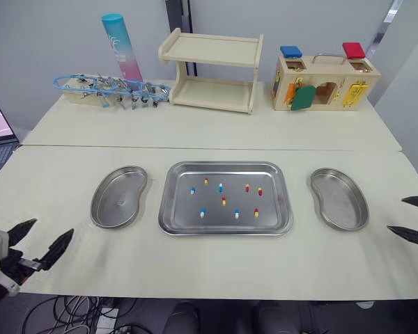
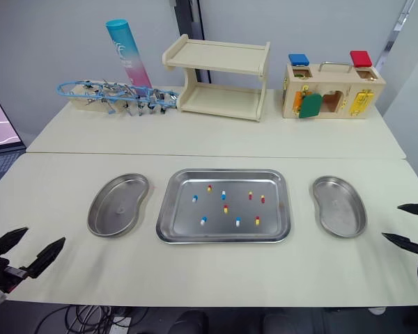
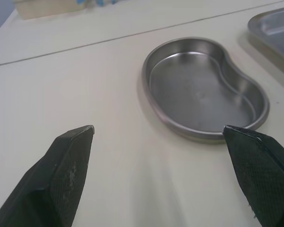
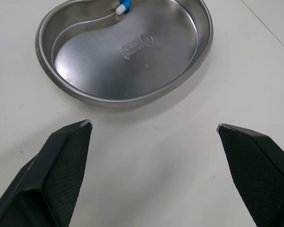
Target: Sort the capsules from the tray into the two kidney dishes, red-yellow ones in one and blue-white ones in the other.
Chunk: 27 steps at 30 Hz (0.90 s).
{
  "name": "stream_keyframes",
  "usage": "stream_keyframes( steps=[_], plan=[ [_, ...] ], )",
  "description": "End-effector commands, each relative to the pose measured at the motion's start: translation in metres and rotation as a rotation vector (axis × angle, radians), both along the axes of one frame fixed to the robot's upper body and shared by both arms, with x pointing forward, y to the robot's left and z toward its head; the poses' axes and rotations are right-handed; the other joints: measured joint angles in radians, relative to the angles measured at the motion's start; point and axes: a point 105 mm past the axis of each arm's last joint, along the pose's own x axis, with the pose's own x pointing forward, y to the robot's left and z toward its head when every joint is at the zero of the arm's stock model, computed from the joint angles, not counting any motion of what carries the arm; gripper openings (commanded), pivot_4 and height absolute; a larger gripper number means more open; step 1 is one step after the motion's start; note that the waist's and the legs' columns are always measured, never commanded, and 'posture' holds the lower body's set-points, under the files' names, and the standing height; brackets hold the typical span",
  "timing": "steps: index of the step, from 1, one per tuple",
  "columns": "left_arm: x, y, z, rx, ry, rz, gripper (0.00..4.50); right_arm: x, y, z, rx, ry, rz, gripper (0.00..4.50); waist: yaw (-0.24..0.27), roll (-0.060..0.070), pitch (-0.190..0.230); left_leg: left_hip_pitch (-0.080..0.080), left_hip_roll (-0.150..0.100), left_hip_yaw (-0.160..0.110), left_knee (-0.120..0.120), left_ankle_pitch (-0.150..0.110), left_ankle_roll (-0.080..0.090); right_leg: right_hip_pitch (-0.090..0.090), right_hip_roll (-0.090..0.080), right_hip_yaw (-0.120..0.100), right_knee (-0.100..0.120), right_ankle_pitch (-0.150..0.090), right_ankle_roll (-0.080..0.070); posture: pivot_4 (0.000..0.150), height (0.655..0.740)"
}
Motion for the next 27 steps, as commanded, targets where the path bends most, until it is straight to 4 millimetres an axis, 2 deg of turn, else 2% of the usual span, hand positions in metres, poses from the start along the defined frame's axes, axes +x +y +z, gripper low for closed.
stream_keyframes(
  steps=[1,8,14,20,24,27],
  plan=[
    [-0.006,0.015,0.008,0.052,-0.007,0.023,4.5,0.001,-0.003,0.01,-0.026,-0.003,0.004,4.48,-0.001,0.0,0.0,0.0,0.0,0.0,0.0,0.0,0.0,0.0,0.0,0.0,0.0,0.0,0.0,0.15,0.74],
    [-0.015,0.029,0.009,0.035,0.002,0.025,4.5,-0.001,-0.011,0.008,0.019,0.034,-0.055,4.48,-0.001,0.0,0.0,0.0,0.0,0.0,0.0,0.0,0.0,0.0,0.0,0.0,0.0,0.0,0.0,0.15,0.74],
    [-0.021,0.04,0.005,0.061,0.028,0.046,4.5,-0.002,-0.016,0.007,-0.015,0.023,-0.06,4.48,-0.001,0.0,0.0,0.0,0.0,0.0,0.0,0.0,0.0,0.0,0.0,0.0,0.0,0.0,0.0,0.15,0.74],
    [-0.015,0.0,0.002,0.027,0.056,-0.157,4.5,0.003,-0.011,0.011,-0.024,-0.014,-0.03,4.48,-0.006,0.0,0.0,0.0,0.0,0.0,0.0,0.0,0.0,0.0,0.0,0.0,0.0,0.0,0.0,0.15,0.74],
    [-0.008,-0.042,-0.001,-0.015,0.046,-0.318,4.5,0.008,-0.007,0.015,-0.026,-0.027,-0.006,4.48,-0.006,0.0,0.0,0.0,0.0,0.001,0.0,0.0,0.0,0.0,0.0,0.0,0.0,0.0,0.0,0.15,0.74],
    [-0.008,-0.084,-0.005,-0.045,0.047,-0.491,4.5,0.012,0.004,0.022,-0.02,-0.043,0.037,4.48,-0.006,0.0,0.0,0.0,0.0,0.001,0.0,0.0,0.0,0.0,0.0,0.0,0.0,0.0,0.0,0.15,0.74]
  ],
)
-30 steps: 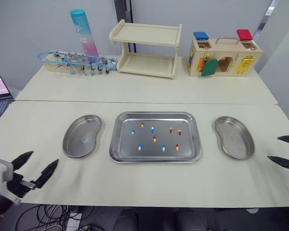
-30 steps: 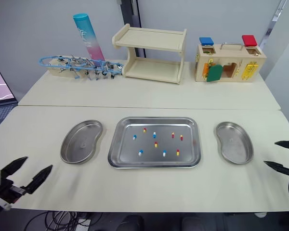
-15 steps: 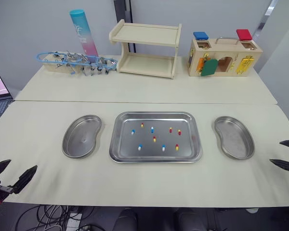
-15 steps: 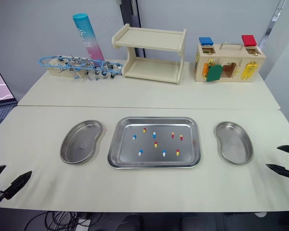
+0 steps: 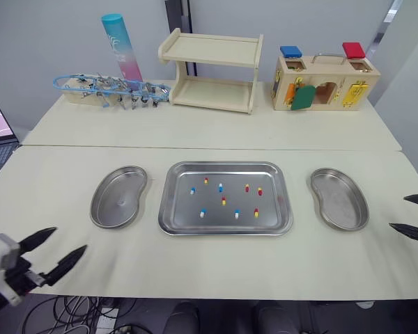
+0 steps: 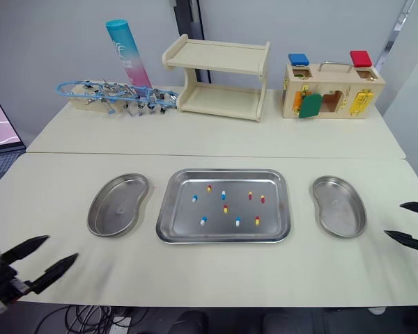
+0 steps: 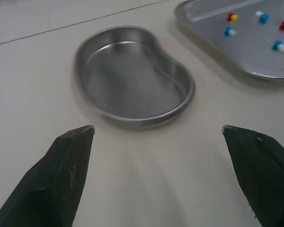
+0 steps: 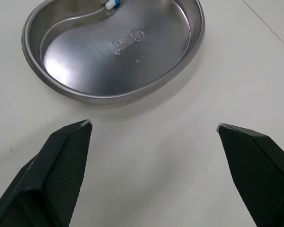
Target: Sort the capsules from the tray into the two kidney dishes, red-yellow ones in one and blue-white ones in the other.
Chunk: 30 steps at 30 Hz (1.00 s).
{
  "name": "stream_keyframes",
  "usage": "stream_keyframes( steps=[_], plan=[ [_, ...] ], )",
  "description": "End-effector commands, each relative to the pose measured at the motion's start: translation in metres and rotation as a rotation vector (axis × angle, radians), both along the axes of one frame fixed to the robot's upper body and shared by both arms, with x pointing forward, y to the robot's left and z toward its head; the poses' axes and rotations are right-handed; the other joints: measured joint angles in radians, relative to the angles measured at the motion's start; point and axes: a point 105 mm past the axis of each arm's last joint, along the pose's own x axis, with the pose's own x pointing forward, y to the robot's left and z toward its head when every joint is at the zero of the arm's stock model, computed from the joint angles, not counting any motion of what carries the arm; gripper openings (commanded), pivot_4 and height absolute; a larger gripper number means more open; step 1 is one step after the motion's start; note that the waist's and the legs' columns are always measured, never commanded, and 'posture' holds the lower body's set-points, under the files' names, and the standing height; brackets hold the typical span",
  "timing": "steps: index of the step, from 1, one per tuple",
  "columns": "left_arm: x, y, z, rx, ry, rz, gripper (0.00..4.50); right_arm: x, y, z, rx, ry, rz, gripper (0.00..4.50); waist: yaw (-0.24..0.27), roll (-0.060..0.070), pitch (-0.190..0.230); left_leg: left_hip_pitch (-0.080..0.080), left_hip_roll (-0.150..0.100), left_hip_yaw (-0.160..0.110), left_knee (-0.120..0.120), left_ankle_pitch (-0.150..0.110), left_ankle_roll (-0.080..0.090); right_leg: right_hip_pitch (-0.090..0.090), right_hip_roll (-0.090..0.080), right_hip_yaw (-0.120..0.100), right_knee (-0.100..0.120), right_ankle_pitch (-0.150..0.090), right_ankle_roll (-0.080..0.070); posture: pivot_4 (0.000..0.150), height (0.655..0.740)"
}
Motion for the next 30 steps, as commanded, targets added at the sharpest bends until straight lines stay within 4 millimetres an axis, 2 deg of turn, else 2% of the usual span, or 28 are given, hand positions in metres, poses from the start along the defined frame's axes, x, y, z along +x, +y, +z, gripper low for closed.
stream_keyframes(
  steps=[1,5,9,12,14,18,23,28,30],
  plan=[
    [0.001,-0.047,0.004,-0.05,-0.023,-0.186,4.5,0.007,0.014,0.022,-0.012,-0.057,0.07,4.48,0.0,0.0,0.0,0.0,0.0,0.0,0.0,0.0,0.0,0.0,0.0,0.0,0.0,0.0,0.0,0.15,0.74],
    [-0.001,-0.089,-0.001,-0.114,-0.023,-0.352,4.5,0.017,0.058,0.036,0.029,-0.076,0.225,4.48,-0.007,0.002,-0.001,0.001,0.0,0.0,0.0,0.0,0.0,0.0,0.0,0.0,0.001,0.0,0.0,0.15,0.74],
    [0.003,-0.106,-0.003,-0.143,-0.039,-0.407,4.5,0.025,0.108,0.048,0.08,-0.098,0.39,4.48,-0.011,0.002,-0.001,0.001,0.0,0.0,0.0,0.0,0.0,0.0,0.0,0.0,0.001,0.0,0.0,0.15,0.74],
    [0.006,-0.108,-0.001,-0.162,-0.068,-0.386,4.5,0.024,0.146,0.051,0.137,-0.104,0.497,4.48,-0.008,0.001,0.0,0.0,0.0,-0.001,0.0,0.0,0.0,0.0,0.0,-0.001,0.0,0.0,0.0,0.15,0.74],
    [0.007,-0.109,0.0,-0.174,-0.083,-0.371,4.5,0.023,0.162,0.05,0.163,-0.1,0.535,4.48,-0.005,0.001,0.0,-0.001,0.0,-0.001,0.001,0.0,0.0,0.0,0.0,-0.001,0.0,0.0,0.0,0.15,0.74],
    [0.006,-0.108,-0.003,-0.205,-0.091,-0.322,4.5,0.016,0.218,0.046,0.267,-0.08,0.655,4.48,0.0,0.001,0.0,-0.001,0.0,-0.001,0.001,0.0,0.0,-0.001,0.0,-0.001,0.0,0.0,0.0,0.15,0.74],
    [0.001,-0.103,-0.012,-0.198,-0.082,-0.279,4.5,0.016,0.258,0.031,0.272,-0.006,0.67,4.48,0.008,0.0,0.0,-0.001,0.0,-0.002,0.001,0.0,0.0,-0.001,0.0,-0.001,0.0,0.0,0.0,0.15,0.74],
    [0.001,-0.106,-0.013,-0.207,-0.101,-0.265,4.5,0.025,0.3,0.018,0.323,-0.017,0.668,4.48,0.008,-0.001,-0.001,-0.001,0.0,-0.003,0.001,0.0,0.0,-0.001,0.001,-0.002,0.001,0.0,0.0,0.15,0.74],
    [0.002,-0.108,-0.013,-0.209,-0.104,-0.266,4.5,0.03,0.316,0.012,0.327,-0.025,0.654,4.1,0.008,-0.001,-0.001,-0.001,0.0,-0.003,0.001,0.0,0.0,-0.002,0.0,-0.002,0.001,0.0,0.0,0.15,0.74]
  ],
)
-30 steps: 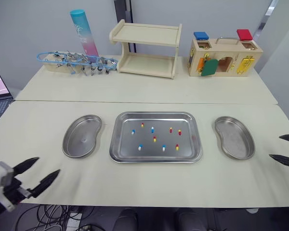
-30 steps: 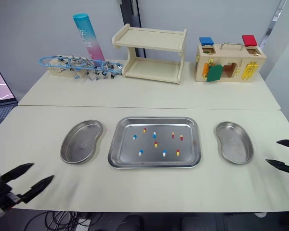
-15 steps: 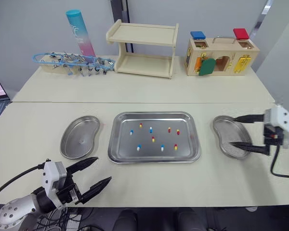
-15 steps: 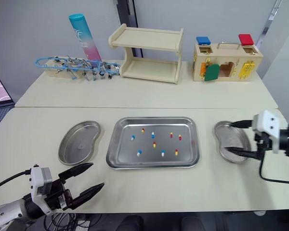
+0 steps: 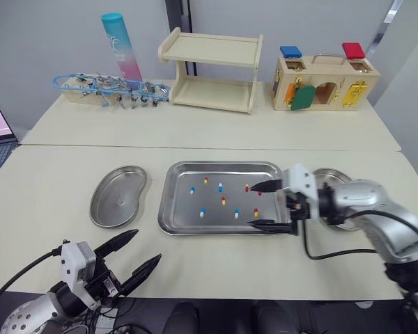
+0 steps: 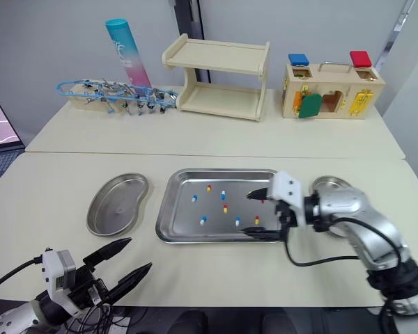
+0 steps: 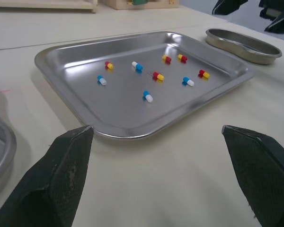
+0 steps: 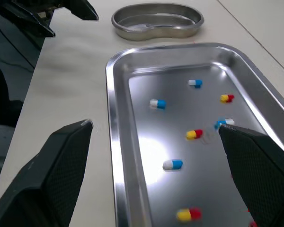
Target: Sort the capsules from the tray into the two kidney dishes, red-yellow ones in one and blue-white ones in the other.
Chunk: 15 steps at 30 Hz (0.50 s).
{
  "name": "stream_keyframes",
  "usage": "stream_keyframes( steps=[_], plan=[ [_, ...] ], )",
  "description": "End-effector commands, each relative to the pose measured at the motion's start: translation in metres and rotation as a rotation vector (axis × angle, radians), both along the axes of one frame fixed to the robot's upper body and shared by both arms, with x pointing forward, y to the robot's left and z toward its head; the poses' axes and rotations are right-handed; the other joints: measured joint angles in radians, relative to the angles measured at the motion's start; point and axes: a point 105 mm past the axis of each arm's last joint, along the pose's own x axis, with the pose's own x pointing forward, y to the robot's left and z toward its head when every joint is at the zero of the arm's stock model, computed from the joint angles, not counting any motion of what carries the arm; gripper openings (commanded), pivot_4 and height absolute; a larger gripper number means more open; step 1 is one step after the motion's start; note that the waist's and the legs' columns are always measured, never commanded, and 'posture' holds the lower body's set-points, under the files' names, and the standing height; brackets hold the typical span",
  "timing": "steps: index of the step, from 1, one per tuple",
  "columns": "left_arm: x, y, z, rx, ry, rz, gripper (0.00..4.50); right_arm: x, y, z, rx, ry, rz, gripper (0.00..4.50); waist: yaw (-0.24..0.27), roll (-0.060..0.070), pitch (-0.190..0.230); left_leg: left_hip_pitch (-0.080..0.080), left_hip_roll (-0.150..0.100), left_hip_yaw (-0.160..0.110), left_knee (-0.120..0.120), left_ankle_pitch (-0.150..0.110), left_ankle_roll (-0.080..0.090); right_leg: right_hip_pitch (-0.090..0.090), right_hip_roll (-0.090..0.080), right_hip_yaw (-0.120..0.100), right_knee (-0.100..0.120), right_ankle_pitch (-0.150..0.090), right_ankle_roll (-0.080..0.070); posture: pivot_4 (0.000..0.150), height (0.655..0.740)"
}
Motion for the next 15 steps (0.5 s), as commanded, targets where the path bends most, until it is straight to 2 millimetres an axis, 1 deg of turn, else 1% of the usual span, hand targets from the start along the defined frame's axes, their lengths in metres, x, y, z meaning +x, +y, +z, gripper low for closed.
stream_keyframes(
  steps=[1,5,7,15],
  plan=[
    [0.0,-0.004,0.003,0.002,-0.029,-0.006,4.5,0.011,0.022,-0.002,-0.004,-0.051,-0.038,3.88,0.0,0.0,0.0,0.0,0.0,0.0,0.0,0.0,0.0,0.0,0.0,0.0,0.0,0.0,0.0,0.15,0.74],
    [0.001,-0.002,0.0,-0.007,-0.031,0.008,4.5,0.016,0.048,-0.005,0.011,-0.07,-0.049,2.48,0.0,0.0,0.0,0.0,0.0,0.0,0.0,0.0,0.0,0.0,0.0,0.0,0.0,0.0,0.0,0.15,0.74],
    [0.0,-0.001,-0.003,-0.009,-0.03,0.012,4.5,0.02,0.06,-0.005,0.016,-0.085,-0.057,1.92,-0.001,0.0,0.0,0.0,0.0,-0.001,0.0,0.0,0.0,-0.001,0.0,0.0,0.0,0.0,0.0,0.15,0.74],
    [0.004,-0.001,-0.005,-0.026,-0.043,0.019,4.5,0.043,0.103,-0.013,-0.005,-0.156,-0.146,1.92,-0.005,0.0,0.0,0.0,0.0,-0.001,0.0,0.0,0.0,-0.001,0.0,0.0,0.001,0.0,0.0,0.15,0.74]
  ],
)
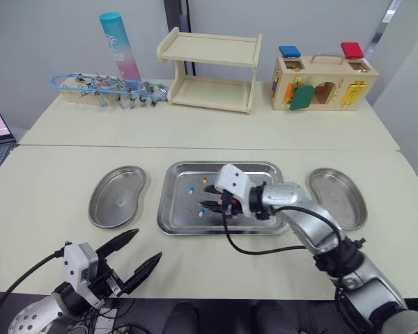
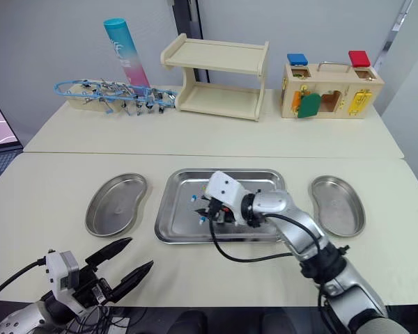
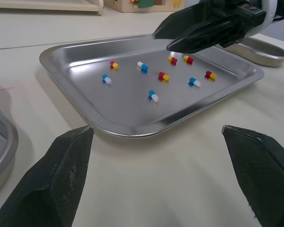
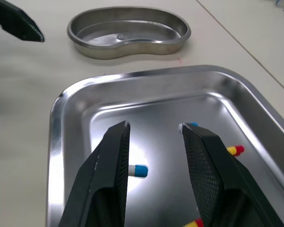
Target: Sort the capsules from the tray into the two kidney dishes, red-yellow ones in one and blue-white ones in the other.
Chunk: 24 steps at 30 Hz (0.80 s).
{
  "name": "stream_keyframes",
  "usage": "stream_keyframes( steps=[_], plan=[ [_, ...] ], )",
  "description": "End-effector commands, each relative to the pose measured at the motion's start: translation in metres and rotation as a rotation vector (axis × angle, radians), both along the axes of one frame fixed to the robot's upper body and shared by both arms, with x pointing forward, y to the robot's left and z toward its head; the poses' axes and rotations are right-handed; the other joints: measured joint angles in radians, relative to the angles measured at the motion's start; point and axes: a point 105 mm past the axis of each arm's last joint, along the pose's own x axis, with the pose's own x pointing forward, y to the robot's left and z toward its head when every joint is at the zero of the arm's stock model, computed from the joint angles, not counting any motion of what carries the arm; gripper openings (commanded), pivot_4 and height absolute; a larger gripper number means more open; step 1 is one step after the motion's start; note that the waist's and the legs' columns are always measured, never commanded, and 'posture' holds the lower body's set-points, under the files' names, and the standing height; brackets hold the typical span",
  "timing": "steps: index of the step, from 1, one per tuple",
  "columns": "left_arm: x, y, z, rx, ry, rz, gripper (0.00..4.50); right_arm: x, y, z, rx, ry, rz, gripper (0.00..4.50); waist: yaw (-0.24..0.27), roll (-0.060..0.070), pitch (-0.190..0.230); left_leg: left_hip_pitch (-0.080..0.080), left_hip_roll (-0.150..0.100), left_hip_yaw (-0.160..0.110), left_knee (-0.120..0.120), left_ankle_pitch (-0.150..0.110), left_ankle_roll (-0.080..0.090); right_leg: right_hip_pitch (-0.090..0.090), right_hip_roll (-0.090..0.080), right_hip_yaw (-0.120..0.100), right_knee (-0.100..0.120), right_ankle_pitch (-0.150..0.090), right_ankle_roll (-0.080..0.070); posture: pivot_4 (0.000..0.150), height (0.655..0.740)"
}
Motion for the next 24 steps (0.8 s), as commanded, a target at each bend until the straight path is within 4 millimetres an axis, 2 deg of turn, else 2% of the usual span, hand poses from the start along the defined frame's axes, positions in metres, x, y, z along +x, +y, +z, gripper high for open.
stream_keyframes(
  steps=[1,11,16,24],
  plan=[
    [0.002,-0.002,0.005,-0.005,-0.038,0.001,4.5,0.009,0.015,0.004,0.004,-0.052,-0.04,1.92,-0.002,0.0,0.0,0.0,0.0,0.0,0.0,0.0,0.0,0.0,0.0,0.0,0.0,0.0,0.0,0.15,0.74],
    [0.008,-0.004,0.01,-0.007,-0.073,0.017,4.5,0.032,0.043,-0.015,-0.012,0.004,-0.159,1.92,-0.013,0.0,0.0,0.0,0.0,0.0,0.0,0.0,0.0,-0.001,0.0,0.0,0.001,0.0,0.0,0.15,0.74],
    [0.005,-0.006,0.008,-0.002,-0.056,0.017,4.5,0.044,0.045,-0.022,-0.03,0.04,-0.216,1.92,-0.018,0.0,0.0,0.0,0.0,0.0,0.0,0.0,0.0,-0.002,0.0,0.0,0.001,0.0,0.0,0.15,0.74],
    [0.005,-0.011,0.009,-0.001,-0.052,0.012,4.5,0.048,0.05,-0.024,-0.026,0.076,-0.226,1.92,-0.021,0.0,0.0,0.0,0.0,0.0,-0.001,0.0,0.0,-0.002,0.001,0.001,0.001,0.0,0.0,0.15,0.74]
  ],
)
